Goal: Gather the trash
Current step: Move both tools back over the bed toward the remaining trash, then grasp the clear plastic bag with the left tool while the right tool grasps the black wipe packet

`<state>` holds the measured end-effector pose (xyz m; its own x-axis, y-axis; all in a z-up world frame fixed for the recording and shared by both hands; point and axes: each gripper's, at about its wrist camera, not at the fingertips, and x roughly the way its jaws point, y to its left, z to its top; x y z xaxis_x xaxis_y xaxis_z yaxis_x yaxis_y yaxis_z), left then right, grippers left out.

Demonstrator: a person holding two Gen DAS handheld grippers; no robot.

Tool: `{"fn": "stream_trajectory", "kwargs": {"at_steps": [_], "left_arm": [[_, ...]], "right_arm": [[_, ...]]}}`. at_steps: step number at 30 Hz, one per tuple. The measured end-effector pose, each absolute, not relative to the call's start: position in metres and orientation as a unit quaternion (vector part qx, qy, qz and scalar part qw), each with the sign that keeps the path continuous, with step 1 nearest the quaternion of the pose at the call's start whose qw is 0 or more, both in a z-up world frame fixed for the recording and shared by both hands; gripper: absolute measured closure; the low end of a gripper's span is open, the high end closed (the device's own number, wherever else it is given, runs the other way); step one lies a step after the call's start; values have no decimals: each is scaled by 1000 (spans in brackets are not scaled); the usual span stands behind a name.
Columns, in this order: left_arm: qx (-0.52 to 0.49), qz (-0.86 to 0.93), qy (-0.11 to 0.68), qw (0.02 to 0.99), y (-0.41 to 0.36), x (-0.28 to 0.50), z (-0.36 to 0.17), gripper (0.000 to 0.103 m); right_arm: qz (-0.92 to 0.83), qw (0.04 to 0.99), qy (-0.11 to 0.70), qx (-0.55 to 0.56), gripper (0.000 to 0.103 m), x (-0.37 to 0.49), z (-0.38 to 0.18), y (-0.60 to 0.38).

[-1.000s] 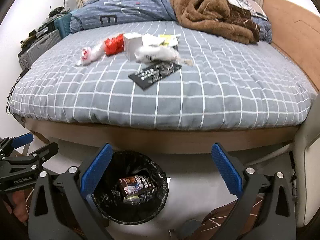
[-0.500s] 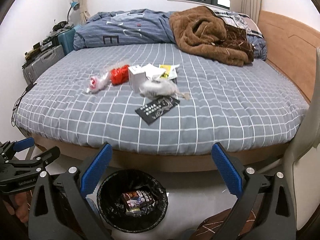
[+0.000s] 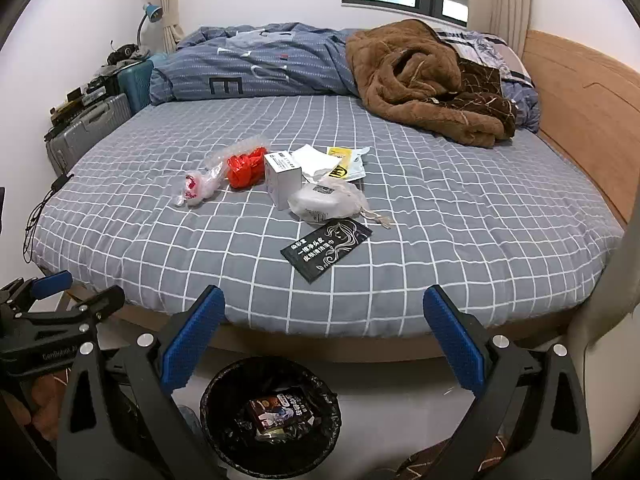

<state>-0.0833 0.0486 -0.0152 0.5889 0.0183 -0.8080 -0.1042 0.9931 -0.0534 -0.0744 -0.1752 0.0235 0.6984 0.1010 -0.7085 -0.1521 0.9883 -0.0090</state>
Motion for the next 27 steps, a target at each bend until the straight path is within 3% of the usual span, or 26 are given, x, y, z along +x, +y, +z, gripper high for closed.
{"fn": "stream_trajectory", "kwargs": {"at_steps": [19, 27], "left_arm": [[-76, 46, 463, 882, 99, 84, -67, 6], [-89, 41, 466, 879, 111, 135, -78, 7]], "right_arm": [[26, 883, 469, 4, 8, 69, -69, -156], [2, 858, 512, 34, 14, 108, -107, -159]]}}
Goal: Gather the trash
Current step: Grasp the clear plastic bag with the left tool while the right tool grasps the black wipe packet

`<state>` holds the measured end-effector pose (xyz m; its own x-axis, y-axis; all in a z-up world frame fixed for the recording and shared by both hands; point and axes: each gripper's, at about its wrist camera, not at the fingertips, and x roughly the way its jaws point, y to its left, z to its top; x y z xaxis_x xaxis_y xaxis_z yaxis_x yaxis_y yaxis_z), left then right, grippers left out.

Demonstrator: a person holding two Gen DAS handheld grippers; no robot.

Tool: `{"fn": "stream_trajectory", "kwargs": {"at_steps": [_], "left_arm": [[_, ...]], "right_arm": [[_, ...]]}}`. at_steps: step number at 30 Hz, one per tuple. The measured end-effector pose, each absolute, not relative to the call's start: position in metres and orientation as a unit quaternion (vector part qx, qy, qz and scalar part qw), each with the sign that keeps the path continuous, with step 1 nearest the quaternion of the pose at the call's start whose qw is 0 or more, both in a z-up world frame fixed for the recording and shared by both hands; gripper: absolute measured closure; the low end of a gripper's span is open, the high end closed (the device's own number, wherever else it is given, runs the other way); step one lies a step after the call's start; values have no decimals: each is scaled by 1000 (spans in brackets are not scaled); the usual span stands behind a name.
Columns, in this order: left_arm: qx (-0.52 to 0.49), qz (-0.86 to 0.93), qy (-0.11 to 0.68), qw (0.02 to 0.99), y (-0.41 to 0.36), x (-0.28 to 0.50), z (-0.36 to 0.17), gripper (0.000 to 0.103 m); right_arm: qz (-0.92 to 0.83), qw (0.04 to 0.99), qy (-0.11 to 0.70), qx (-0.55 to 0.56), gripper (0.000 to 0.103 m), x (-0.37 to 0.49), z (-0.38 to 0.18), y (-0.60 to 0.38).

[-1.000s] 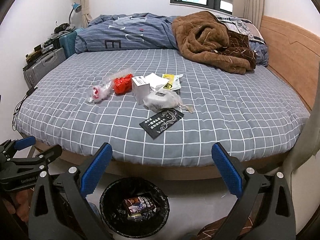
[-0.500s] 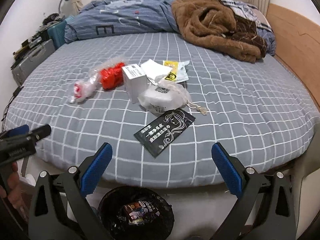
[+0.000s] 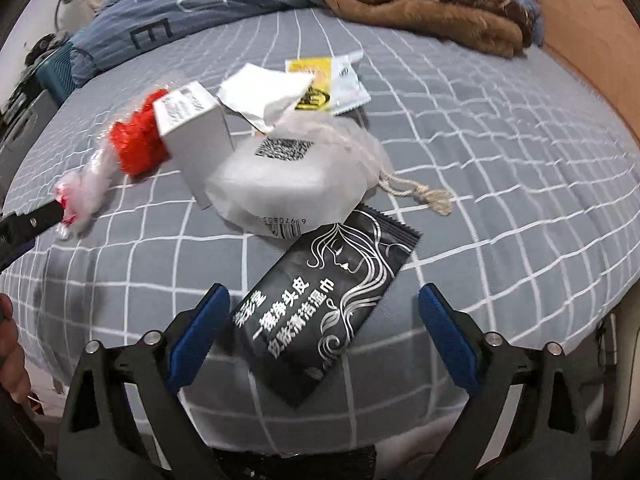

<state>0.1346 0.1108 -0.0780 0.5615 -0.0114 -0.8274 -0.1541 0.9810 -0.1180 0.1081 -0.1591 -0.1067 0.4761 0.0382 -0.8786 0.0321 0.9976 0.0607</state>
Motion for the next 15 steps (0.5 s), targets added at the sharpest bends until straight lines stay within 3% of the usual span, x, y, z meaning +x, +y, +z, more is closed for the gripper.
{"fn": "stream_trajectory", "kwargs": {"at_steps": [8, 15], "left_arm": [[-61, 47, 475, 876, 107, 162, -88, 12], [-59, 44, 497, 865, 101, 168, -102, 33]], "right_arm": [[-13, 857, 515, 36, 26, 116, -114, -154], [-9, 854, 518, 37, 39, 117, -115, -153]]}}
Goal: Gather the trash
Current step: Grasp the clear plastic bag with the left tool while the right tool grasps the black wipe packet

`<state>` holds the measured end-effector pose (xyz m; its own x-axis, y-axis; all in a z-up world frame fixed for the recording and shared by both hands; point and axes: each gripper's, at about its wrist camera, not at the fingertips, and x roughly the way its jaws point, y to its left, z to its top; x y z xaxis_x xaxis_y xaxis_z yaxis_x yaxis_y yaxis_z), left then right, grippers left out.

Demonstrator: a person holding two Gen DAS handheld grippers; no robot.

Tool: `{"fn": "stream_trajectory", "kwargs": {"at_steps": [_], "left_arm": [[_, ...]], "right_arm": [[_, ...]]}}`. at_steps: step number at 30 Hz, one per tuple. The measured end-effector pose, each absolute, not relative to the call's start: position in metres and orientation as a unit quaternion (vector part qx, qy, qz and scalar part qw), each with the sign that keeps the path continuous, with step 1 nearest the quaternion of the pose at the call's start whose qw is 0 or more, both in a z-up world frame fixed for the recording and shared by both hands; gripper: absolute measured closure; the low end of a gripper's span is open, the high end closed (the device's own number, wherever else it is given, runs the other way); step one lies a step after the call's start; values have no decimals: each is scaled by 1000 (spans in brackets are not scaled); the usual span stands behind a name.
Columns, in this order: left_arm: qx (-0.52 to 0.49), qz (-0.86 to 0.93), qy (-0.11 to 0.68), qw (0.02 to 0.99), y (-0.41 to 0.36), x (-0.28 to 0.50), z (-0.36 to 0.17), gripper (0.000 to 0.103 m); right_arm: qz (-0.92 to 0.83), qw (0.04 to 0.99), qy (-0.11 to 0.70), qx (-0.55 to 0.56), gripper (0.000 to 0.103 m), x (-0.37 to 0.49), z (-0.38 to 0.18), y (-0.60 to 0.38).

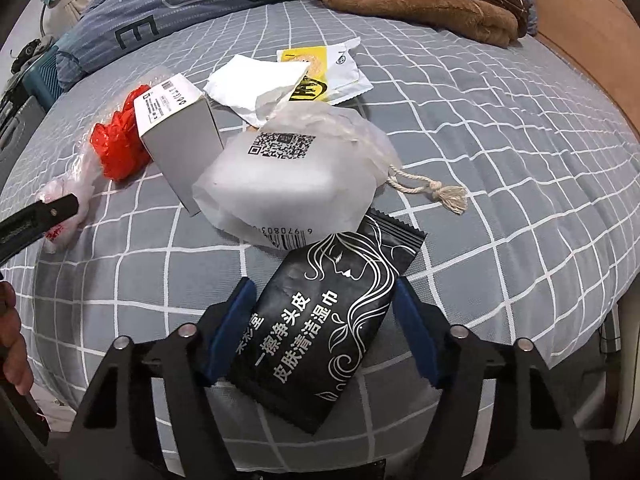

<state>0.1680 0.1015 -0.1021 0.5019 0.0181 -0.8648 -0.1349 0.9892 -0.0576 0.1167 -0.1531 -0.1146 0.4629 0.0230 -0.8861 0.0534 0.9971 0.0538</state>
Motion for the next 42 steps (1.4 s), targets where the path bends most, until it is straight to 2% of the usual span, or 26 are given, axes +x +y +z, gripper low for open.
{"fn": "stream_trajectory", "kwargs": {"at_steps": [6, 10, 16, 21, 42], "left_arm": [[-58, 41, 508, 858, 97, 169, -107, 58], [-60, 41, 509, 858, 95, 170, -107, 62], [-67, 43, 507, 858, 98, 168, -103, 66], [-69, 40, 500, 863, 97, 164, -94, 66], [-82, 26, 487, 869, 94, 150, -63, 66]], "right_arm": [[3, 852, 523, 38, 55, 117, -113, -153], [6, 852, 522, 37, 70, 117, -110, -155], [7, 852, 521, 41, 81, 114, -109, -160], [9, 854, 519, 46, 84, 111, -105, -163], [7, 865, 501, 40, 84, 90, -76, -171]]}}
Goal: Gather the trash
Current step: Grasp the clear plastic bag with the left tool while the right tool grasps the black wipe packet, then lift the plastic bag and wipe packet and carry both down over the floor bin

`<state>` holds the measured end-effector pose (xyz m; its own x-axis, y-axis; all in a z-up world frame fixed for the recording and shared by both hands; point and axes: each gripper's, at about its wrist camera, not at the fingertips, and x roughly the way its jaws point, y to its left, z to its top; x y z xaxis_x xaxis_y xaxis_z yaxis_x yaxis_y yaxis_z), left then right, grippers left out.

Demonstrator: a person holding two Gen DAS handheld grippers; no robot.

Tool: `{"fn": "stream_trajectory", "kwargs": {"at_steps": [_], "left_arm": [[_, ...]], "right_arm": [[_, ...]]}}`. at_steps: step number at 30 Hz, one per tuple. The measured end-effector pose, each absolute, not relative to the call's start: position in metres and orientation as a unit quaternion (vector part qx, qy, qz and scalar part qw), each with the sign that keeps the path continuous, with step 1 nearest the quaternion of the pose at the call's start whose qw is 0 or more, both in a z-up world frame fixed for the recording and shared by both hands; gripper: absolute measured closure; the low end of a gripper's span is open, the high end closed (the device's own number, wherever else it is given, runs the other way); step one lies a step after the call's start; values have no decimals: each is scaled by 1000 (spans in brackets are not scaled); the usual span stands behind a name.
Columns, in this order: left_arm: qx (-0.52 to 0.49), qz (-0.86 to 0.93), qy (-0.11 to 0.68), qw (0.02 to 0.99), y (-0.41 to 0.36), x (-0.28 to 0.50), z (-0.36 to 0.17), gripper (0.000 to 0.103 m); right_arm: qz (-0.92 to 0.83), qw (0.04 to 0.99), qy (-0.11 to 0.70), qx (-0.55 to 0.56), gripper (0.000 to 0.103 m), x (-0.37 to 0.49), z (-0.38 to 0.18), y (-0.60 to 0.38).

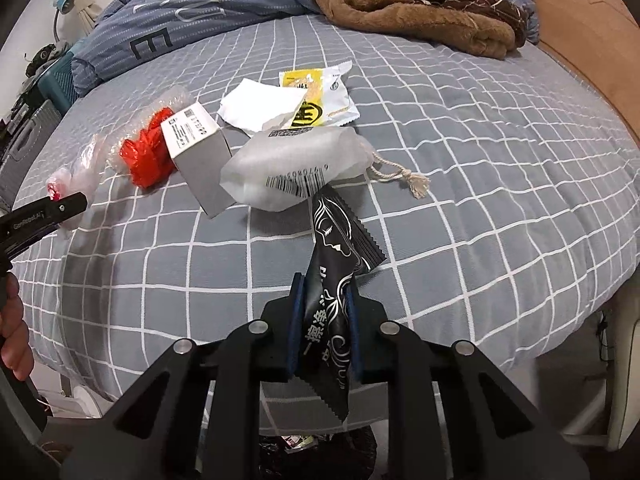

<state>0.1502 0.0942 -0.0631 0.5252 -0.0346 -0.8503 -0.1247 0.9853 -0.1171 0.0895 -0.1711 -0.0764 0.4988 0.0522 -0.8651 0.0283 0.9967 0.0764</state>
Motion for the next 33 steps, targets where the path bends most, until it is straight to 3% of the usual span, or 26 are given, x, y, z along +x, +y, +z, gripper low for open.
{"fn": "stream_trajectory", "kwargs": {"at_steps": [16, 33], "left_arm": [[-88, 10, 451, 888, 91, 121, -18, 66], [-71, 4, 438, 896, 54, 27, 14, 66]], "right_arm": [[13, 876, 482, 29, 84, 62, -44, -172], [52, 893, 445, 34, 84, 14, 7, -177]]}}
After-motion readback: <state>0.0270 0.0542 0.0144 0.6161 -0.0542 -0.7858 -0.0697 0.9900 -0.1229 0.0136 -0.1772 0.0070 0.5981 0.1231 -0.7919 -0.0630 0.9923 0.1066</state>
